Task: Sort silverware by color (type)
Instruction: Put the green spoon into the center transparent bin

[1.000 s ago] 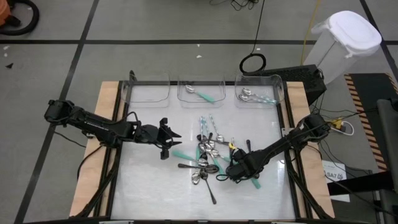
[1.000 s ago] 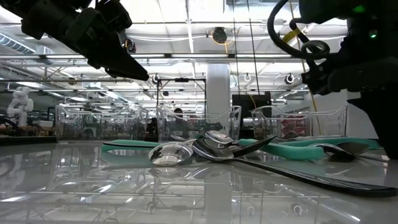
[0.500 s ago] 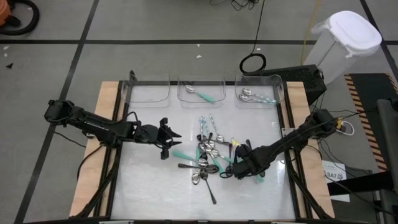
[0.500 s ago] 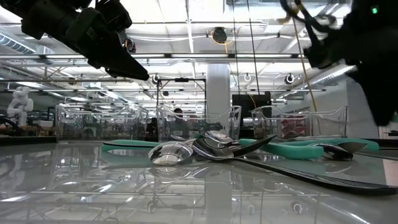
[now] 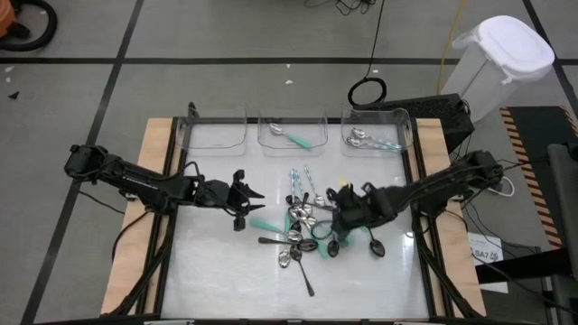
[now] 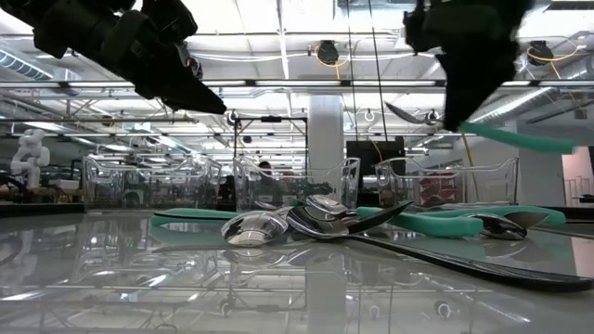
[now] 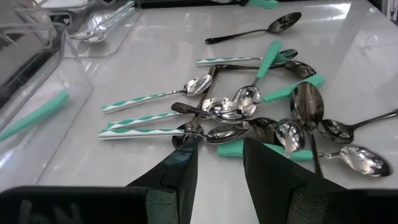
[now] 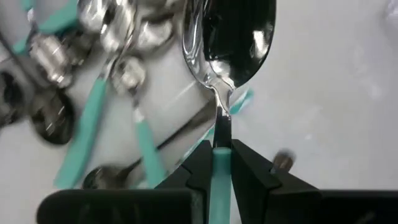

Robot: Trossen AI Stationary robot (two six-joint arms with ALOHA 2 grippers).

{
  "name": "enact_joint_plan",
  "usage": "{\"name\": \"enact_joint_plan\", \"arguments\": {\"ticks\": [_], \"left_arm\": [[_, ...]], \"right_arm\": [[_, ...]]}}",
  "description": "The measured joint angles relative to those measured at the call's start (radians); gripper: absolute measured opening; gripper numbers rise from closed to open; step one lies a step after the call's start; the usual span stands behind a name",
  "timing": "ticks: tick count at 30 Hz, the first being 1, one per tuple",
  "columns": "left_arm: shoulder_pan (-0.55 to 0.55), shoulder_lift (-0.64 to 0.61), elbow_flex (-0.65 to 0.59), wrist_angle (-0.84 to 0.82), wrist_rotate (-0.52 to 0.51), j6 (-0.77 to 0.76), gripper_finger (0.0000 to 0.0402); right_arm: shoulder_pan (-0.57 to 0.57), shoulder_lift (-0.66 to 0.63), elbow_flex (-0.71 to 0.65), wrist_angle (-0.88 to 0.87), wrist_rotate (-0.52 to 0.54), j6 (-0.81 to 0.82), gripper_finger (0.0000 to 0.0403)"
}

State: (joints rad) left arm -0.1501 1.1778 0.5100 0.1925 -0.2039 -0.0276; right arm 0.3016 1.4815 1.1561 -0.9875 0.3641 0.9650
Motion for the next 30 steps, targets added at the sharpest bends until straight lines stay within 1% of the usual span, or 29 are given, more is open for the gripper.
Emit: {"name": "enact_joint_plan", "arguments": {"ticks": [6,10,15,21,30], "left_arm": [[0.000,0.000,0.000,0.000,-0.002,0.061,0.0127],[0.000,0.000,0.000,-0.001,-0.002,0.102,0.0127],[0.000,0.000,0.000,-0.003,-0.002,0.143,0.0127],[0.000,0.000,0.000,-0.003,-0.002,0.152,0.0127],[0.000,0.000,0.000,-0.003,-0.002,0.136,0.0127]], "right_arm": [[-0.157,-0.001,0.000,0.135,-0.009,-0.260,0.0038],[-0.260,-0.001,0.000,0.258,-0.057,-0.414,0.0038],[-0.375,-0.001,0.000,0.397,-0.135,-0.567,0.0038],[-0.465,0.002,0.074,0.417,-0.130,-0.690,0.0038],[-0.548,0.002,0.191,0.464,-0.130,-0.874,0.0038]]}}
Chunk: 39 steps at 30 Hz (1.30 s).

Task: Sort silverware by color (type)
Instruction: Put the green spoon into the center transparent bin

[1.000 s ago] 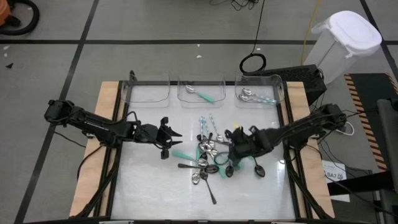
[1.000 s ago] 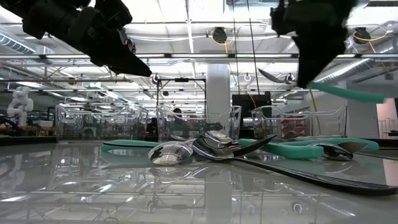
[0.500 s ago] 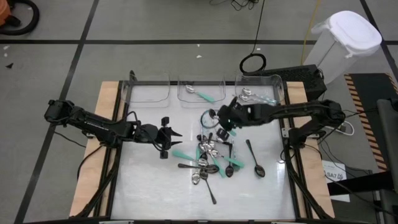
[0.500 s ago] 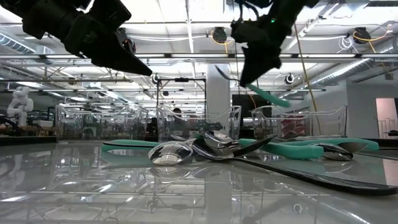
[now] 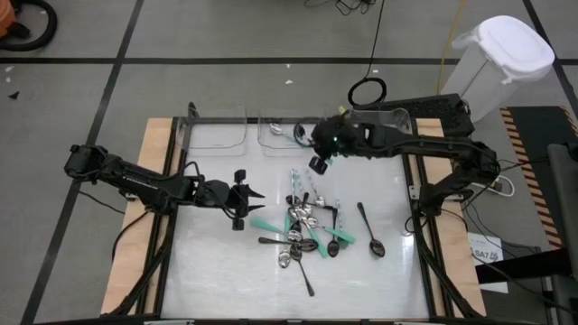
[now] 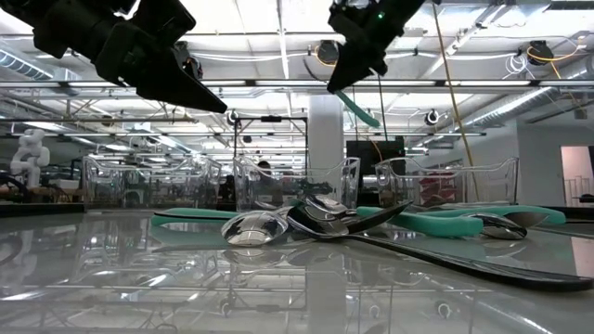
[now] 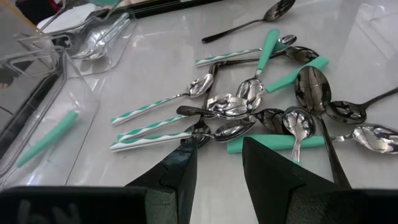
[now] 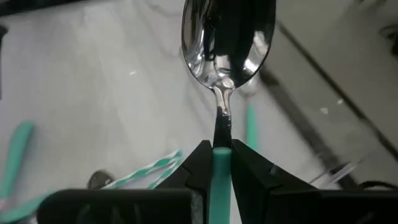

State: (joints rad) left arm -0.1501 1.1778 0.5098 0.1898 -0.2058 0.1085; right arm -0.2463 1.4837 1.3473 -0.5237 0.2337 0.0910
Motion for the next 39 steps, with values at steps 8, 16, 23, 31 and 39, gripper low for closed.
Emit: {"name": "enact_joint_plan", "arguments": {"ticks": [8,16,23,31,39], "left_arm": [[0.000,0.000,0.000,0.001,0.000,-0.009,0.0127],[0.000,0.000,0.000,0.000,0.000,-0.017,0.0127],[0.000,0.000,0.000,-0.001,-0.001,-0.012,0.0127],[0.000,0.000,0.000,-0.004,-0.003,-0.012,0.0127],[0.000,0.000,0.000,-0.005,-0.003,-0.012,0.0127]], "right_arm": [[-0.081,0.021,0.008,0.159,-0.004,-0.110,0.0038],[-0.161,0.089,0.008,0.273,-0.055,-0.227,0.0038],[-0.206,0.145,0.008,0.375,-0.129,-0.267,0.0038],[-0.233,0.229,0.008,0.435,-0.134,-0.257,0.0038],[-0.250,0.293,0.008,0.448,-0.134,-0.257,0.0038]]}}
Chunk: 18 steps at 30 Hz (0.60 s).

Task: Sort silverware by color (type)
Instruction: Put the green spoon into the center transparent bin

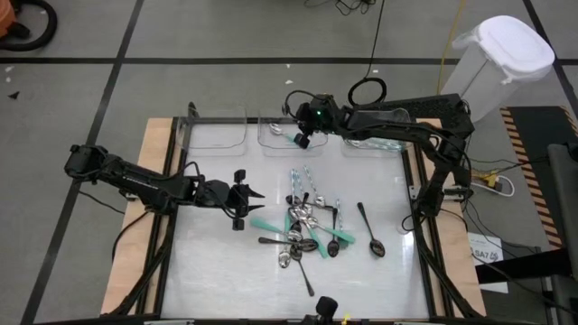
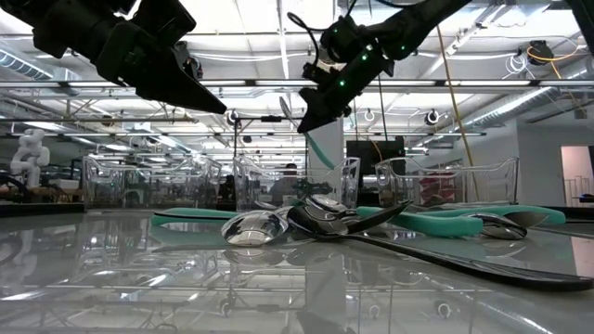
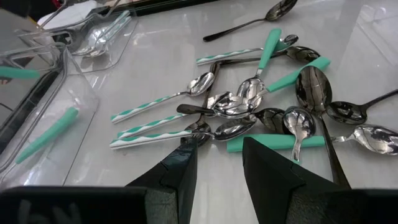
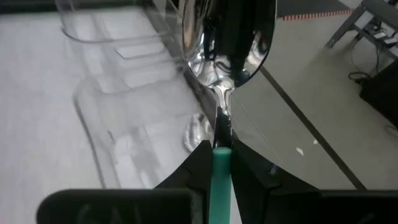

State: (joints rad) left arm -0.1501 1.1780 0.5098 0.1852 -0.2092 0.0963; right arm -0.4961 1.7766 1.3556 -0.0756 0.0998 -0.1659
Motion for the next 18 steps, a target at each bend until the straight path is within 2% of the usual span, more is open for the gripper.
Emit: {"name": "enact_joint_plan", "arguments": {"ticks": [18], "left_arm": [[0.000,0.000,0.000,-0.002,0.000,0.004,0.0127]], "right_arm": [[-0.014,0.120,0.000,0.057,-0.001,-0.001,0.0038]]}}
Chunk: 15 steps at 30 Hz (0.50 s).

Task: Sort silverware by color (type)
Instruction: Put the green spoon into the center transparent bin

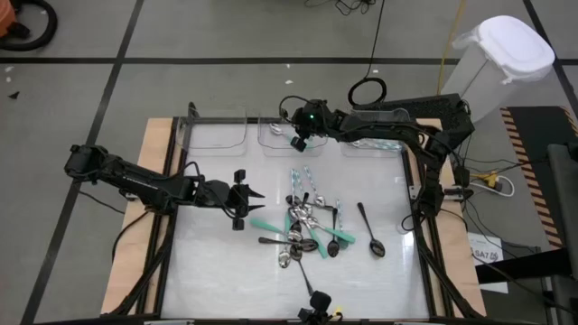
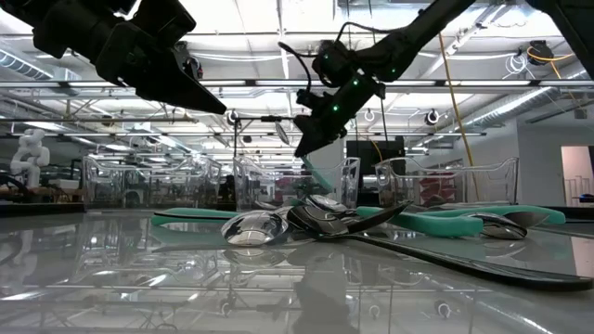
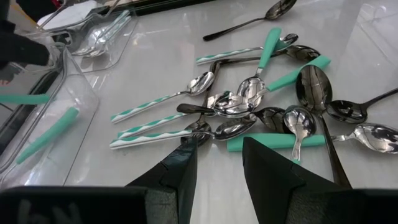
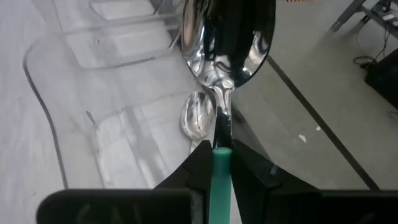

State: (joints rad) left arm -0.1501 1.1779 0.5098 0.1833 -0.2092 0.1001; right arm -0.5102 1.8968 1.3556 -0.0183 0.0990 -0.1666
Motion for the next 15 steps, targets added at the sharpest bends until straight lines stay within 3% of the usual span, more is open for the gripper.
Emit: {"name": "enact_joint_plan", "arguments": {"ticks": [15], "left_arm": [[0.000,0.000,0.000,0.000,0.000,0.000,0.0127]], "right_arm": [[0.000,0.034,-0.001,-0.013,0.000,0.024,0.0045]]}}
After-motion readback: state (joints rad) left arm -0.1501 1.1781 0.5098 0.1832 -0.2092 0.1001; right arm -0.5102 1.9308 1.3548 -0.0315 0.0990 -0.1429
